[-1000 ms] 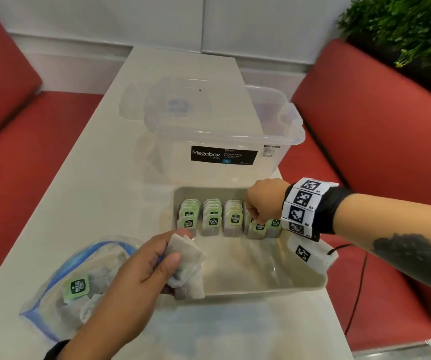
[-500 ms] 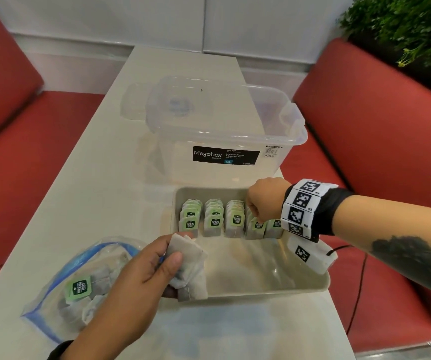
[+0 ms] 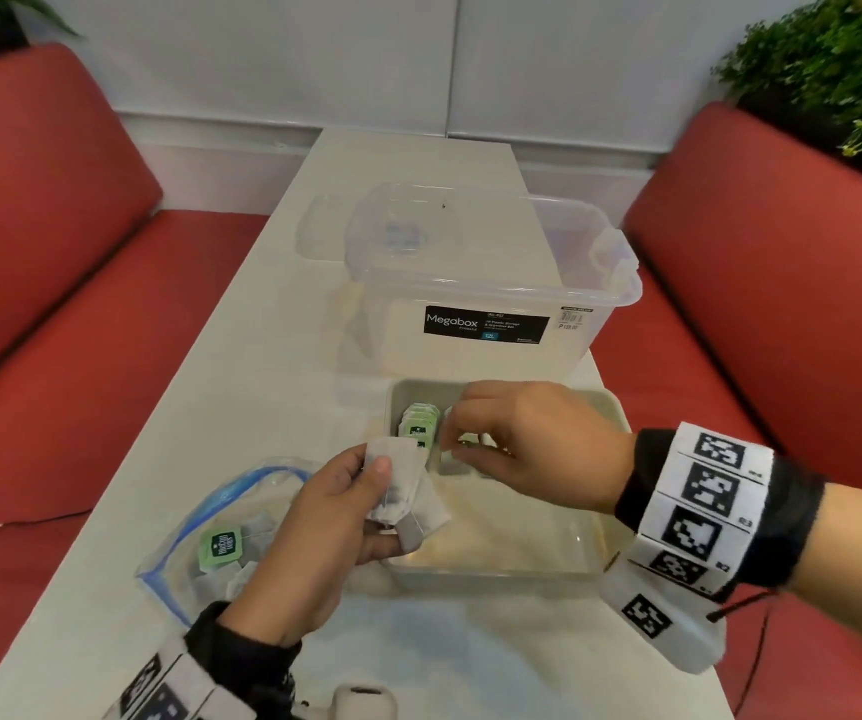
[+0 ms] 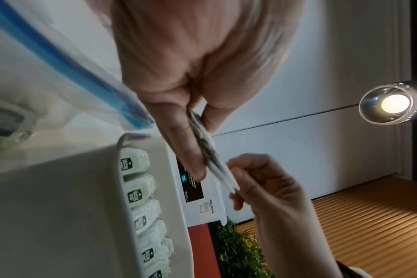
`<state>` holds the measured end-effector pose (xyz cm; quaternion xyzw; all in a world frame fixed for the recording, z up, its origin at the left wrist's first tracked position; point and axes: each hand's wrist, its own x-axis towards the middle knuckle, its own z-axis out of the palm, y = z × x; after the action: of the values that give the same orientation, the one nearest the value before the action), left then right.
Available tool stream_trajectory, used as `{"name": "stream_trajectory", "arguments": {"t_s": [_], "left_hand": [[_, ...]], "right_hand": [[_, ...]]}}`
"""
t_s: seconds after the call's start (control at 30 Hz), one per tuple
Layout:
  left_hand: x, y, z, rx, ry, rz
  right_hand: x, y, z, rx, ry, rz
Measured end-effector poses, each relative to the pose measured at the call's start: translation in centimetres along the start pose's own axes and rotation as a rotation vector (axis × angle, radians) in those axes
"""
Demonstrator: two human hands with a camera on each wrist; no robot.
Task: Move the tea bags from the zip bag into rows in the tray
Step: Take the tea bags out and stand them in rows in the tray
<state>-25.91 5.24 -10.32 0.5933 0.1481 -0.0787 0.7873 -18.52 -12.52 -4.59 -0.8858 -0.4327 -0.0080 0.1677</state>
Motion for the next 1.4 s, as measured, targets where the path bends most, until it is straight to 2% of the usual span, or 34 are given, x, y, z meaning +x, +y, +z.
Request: {"name": "stream_trajectory", "arguments": {"t_s": [0.1,0.2,0.3,0.5,0.77,0.97,1.1,1.2,1.3,1.4], "left_hand": [[-0.4,0.1,0.6,-0.007,-0.012,0.015],[-0.8,0.0,1.3,-0.03,-0.025,0.023],[-1.1,-0.2,1.5,-0.085,-0.028,0.027],[-1.5,-0.4,1.7,-0.179,-0.11,-0.055],[-1.7,-0.6,2.0,-0.223,-0.189,-0.079],[-1.1,-0.7,1.8,-0.244,-0.134,-0.05],[-0.8,-0.9,1.6,-0.101,-0.087,0.016],[-0.7,-1.2,1.5,0.034,-0.052,0.1],[-0.8,-1.1,1.8,0.108,-0.069,0.157],[-1.0,-0.7,2.4,0.141,-0.086,0.189]], "right_hand": [[-0.8,-2.5,0.8,0.076,0.072,-0.101],[-1.2,-4.1,1.8,0.03,0.1,-0.12],[-1.3,-4.8,2.6,-0.07,0.113,-0.08],[-1.9,-4.9,3.9,-0.146,0.096,-0.029],[-1.9,-4.9,3.1,-0.255,0.251,0.011],[-1.7,-5.2,1.6,-0.002,0.228,0.124],[-0.6,-4.0,-0.3,0.312,0.259,0.267],[0.3,-2.9,-1.4,0.421,0.179,0.347],[0.6,-2.2,-1.7,0.477,0.078,0.395],[0.8,-1.8,-1.4,0.371,0.077,0.4]]}}
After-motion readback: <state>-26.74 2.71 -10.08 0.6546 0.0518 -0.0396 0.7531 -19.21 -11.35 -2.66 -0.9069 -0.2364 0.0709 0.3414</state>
